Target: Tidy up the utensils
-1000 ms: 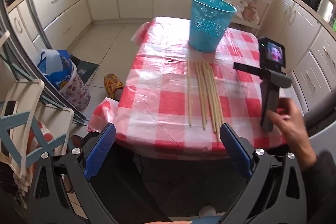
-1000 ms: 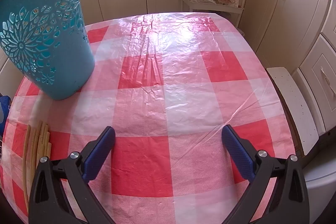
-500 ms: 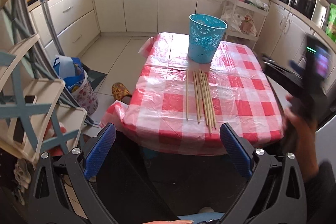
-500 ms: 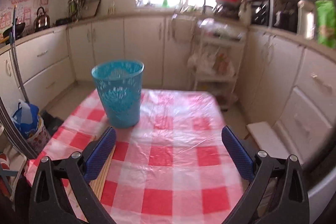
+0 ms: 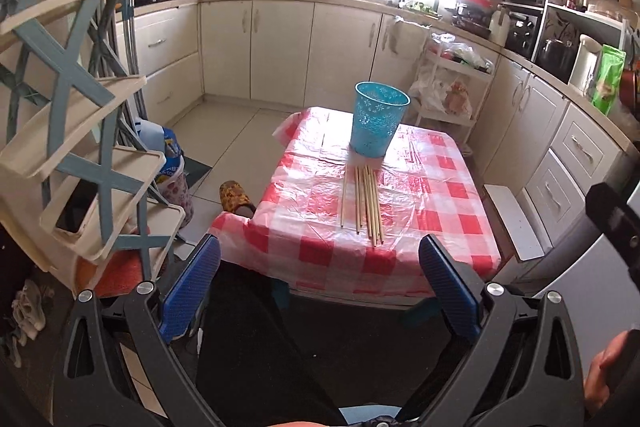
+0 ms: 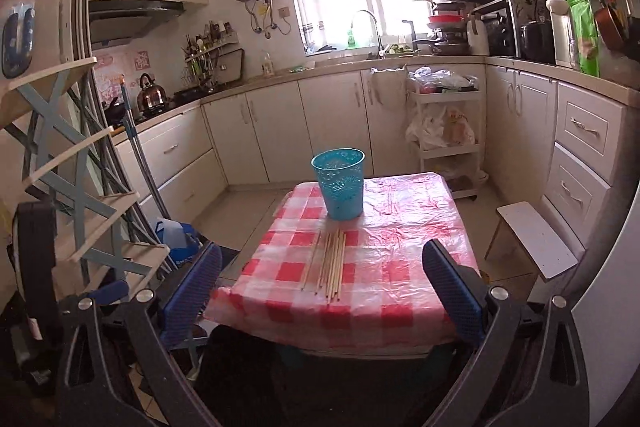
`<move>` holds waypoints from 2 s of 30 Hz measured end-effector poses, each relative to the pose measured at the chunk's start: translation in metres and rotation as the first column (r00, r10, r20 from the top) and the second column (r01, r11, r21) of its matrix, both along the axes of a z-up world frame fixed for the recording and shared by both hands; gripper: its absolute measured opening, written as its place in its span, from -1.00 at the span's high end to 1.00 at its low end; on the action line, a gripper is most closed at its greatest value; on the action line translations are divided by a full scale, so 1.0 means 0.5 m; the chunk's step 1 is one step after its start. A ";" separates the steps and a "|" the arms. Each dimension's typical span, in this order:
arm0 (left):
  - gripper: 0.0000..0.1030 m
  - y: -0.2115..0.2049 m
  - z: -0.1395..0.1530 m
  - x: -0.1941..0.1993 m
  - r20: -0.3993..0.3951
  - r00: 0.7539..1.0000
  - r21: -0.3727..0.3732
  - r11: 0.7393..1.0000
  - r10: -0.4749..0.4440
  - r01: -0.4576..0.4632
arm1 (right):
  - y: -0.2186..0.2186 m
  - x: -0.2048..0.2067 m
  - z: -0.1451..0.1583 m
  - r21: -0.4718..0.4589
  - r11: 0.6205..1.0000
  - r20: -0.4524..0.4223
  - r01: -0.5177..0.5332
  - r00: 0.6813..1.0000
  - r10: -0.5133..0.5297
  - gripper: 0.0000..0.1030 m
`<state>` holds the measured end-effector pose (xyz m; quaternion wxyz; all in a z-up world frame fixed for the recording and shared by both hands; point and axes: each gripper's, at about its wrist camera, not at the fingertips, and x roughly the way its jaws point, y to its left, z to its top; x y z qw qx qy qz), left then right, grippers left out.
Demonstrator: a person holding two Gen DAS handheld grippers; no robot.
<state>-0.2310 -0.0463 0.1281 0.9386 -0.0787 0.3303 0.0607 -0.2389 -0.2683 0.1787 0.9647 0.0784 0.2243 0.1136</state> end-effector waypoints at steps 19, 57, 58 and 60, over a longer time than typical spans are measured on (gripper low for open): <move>-0.85 -0.027 0.035 -0.023 0.043 0.999 0.071 0.997 0.022 -0.026 | -0.011 -0.048 -0.015 -0.043 0.999 0.039 0.016 0.999 -0.015 -0.88; -0.85 0.003 0.016 -0.023 0.014 1.000 0.036 0.999 0.024 -0.025 | 0.013 -0.068 -0.012 -0.064 0.998 0.046 -0.022 0.999 0.025 -0.88; -0.85 0.003 0.015 -0.022 0.013 1.000 0.033 0.999 0.025 -0.025 | 0.013 -0.068 -0.012 -0.065 0.998 0.045 -0.023 0.999 0.026 -0.88; -0.85 0.004 0.015 -0.020 0.010 1.000 0.028 0.999 0.023 -0.024 | 0.013 -0.065 -0.011 -0.067 0.997 0.043 -0.025 0.999 0.028 -0.88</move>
